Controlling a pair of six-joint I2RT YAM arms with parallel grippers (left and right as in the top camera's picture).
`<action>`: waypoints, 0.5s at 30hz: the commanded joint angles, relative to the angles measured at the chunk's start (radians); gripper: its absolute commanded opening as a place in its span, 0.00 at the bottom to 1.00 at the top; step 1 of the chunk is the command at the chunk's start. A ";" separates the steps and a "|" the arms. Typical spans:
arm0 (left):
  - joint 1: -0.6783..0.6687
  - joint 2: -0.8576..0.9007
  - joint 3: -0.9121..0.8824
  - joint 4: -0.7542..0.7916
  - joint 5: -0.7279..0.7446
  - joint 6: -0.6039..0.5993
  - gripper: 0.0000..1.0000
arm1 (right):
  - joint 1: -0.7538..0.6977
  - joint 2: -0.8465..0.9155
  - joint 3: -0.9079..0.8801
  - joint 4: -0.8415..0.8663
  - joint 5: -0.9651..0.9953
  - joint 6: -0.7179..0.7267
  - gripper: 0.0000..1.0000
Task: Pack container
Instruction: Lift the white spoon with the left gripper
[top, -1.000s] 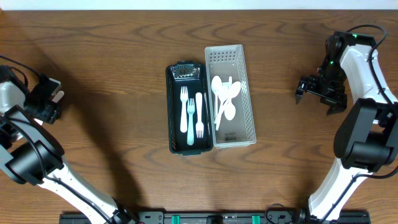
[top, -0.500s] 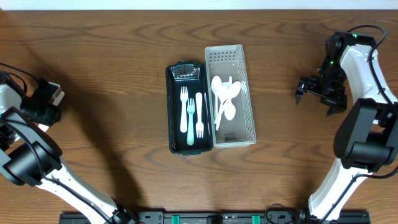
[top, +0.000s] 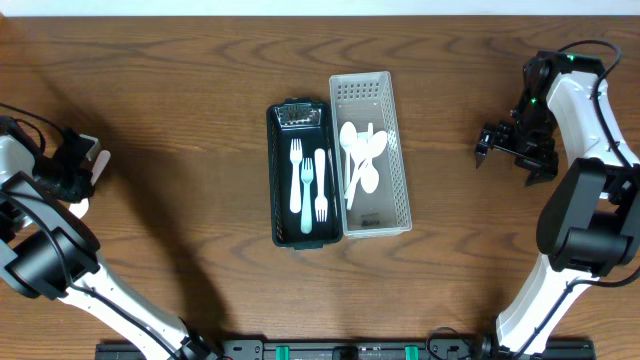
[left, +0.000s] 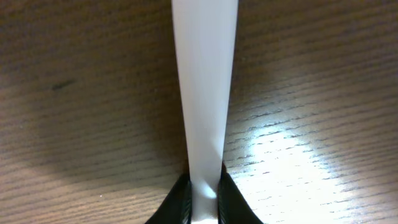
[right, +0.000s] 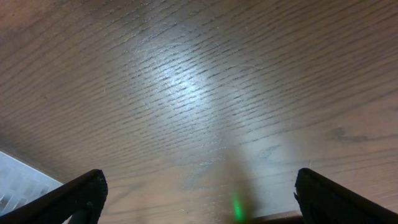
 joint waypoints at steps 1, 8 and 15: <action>0.003 0.051 -0.011 -0.010 -0.008 -0.010 0.06 | -0.002 -0.007 0.010 -0.003 -0.004 0.014 0.99; -0.023 0.051 -0.011 -0.008 -0.008 -0.044 0.06 | -0.002 -0.007 0.010 -0.011 -0.004 0.014 0.99; -0.064 0.050 -0.011 -0.017 -0.008 -0.045 0.06 | -0.002 -0.007 0.010 -0.013 -0.004 0.014 0.99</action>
